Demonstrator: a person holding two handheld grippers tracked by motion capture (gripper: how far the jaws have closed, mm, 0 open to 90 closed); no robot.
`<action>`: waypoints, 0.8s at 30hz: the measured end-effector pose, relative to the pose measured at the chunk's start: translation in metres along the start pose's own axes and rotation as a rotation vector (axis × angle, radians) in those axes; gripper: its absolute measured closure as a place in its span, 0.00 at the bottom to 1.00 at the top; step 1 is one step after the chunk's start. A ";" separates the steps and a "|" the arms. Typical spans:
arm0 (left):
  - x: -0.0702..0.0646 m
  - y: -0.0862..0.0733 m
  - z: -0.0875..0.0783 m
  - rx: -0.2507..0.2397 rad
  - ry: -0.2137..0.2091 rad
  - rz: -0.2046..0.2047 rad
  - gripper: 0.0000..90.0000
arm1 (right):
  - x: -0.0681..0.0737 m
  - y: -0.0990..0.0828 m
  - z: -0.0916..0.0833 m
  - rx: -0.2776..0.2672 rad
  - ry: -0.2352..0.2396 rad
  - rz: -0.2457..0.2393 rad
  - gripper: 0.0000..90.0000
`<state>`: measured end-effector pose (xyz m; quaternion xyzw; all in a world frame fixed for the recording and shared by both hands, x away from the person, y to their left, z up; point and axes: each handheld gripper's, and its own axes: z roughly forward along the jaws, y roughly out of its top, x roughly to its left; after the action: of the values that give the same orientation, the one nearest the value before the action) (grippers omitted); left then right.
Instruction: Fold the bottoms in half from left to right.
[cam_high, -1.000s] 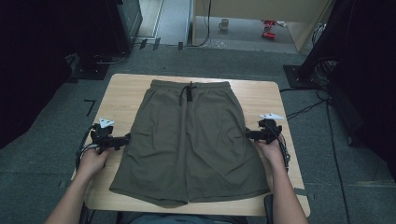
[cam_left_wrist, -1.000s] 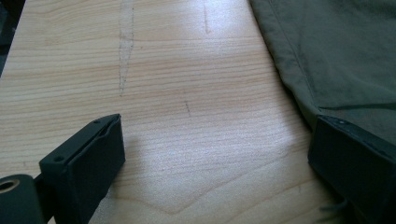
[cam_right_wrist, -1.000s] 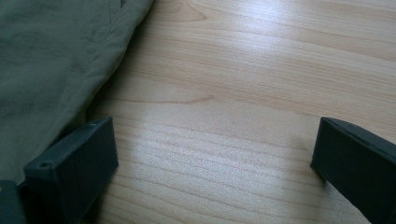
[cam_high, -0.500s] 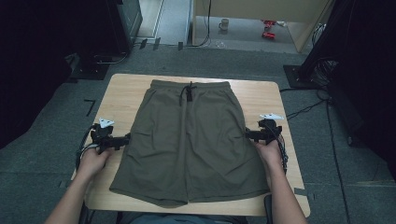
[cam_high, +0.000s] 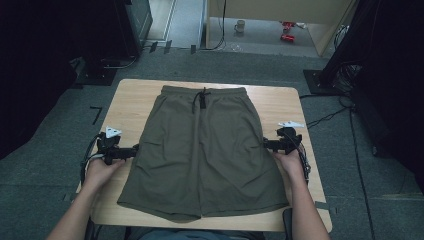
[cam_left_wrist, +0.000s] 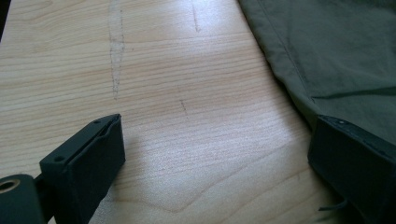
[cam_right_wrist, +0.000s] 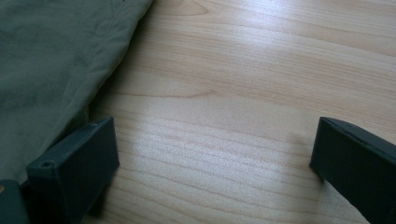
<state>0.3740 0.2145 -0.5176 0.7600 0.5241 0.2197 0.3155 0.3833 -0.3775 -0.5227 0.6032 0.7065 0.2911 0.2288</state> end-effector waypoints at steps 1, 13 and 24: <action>0.001 0.000 -0.001 0.008 -0.006 0.008 0.04 | 0.000 0.000 0.000 0.003 0.001 -0.001 0.02; 0.006 0.002 -0.009 0.012 -0.045 0.039 0.18 | -0.005 0.005 -0.007 0.019 0.041 0.033 0.20; 0.000 0.006 -0.023 -0.005 -0.116 0.078 0.25 | 0.002 0.014 -0.015 -0.016 0.061 0.021 0.22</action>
<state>0.3624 0.2186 -0.4976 0.7906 0.4743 0.1888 0.3381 0.3830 -0.3764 -0.5022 0.5997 0.7044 0.3172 0.2088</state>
